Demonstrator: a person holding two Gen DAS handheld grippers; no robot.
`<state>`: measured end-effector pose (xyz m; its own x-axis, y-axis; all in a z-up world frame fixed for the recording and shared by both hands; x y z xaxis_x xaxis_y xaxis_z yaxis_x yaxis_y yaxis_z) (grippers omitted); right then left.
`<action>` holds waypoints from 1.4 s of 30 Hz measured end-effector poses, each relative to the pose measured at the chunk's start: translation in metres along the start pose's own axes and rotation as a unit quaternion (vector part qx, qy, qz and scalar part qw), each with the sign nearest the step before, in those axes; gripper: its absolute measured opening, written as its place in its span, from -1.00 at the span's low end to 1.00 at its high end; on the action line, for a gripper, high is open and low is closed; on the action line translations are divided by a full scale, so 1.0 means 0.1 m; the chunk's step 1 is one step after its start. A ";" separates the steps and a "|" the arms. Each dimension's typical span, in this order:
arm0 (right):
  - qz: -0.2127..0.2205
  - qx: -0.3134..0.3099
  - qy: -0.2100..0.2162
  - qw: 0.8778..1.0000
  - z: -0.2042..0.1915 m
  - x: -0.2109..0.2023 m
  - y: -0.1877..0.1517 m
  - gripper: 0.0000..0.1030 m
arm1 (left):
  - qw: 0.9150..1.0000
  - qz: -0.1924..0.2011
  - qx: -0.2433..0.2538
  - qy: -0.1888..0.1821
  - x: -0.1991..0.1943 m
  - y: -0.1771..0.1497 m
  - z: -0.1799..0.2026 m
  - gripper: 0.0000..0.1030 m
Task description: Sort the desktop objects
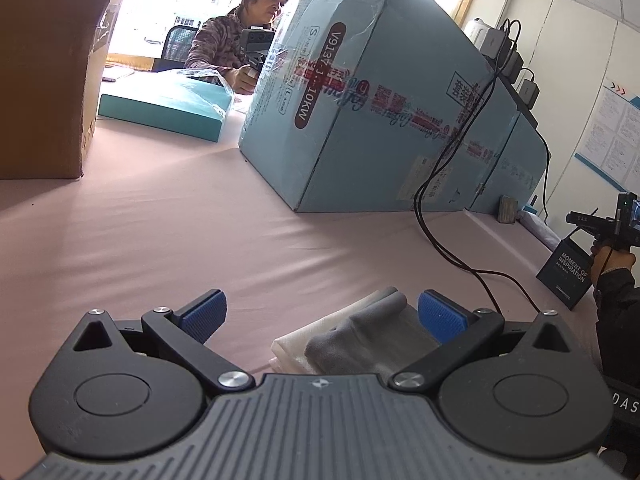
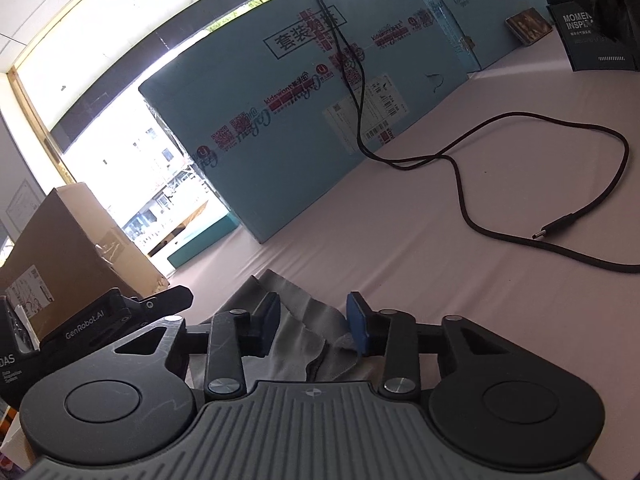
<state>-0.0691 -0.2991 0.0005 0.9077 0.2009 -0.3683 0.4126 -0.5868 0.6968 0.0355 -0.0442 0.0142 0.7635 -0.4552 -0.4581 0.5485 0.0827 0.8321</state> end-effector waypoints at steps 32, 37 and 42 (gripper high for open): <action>-0.046 0.010 0.012 0.999 0.01 0.14 -0.04 -0.83 | 0.999 -0.027 -0.026 -0.020 -0.06 0.05 0.00 0.00; -0.046 0.011 0.014 0.999 0.02 0.14 -0.04 -0.83 | 0.997 -0.063 -0.030 -0.025 0.03 -0.01 0.02 -0.07; -0.048 0.011 0.017 0.999 0.02 0.14 -0.05 -0.77 | 0.997 -0.069 -0.023 -0.025 0.05 -0.03 0.04 -0.15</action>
<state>-0.0586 -0.2949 -0.0096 0.8665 0.2831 -0.4111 0.4961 -0.5800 0.6461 0.0359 -0.0505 0.0110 0.6633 -0.5079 -0.5496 0.6627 0.0575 0.7467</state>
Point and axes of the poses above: each gripper's, at about its wrist camera, not at the fingertips, and x roughly the way its jaws point, z to its right, y to its top, the point moved 1 cm from there along x, roughly the way its jaws point, and after that the axes turned 4 degrees about x, right-handed, at the moved point
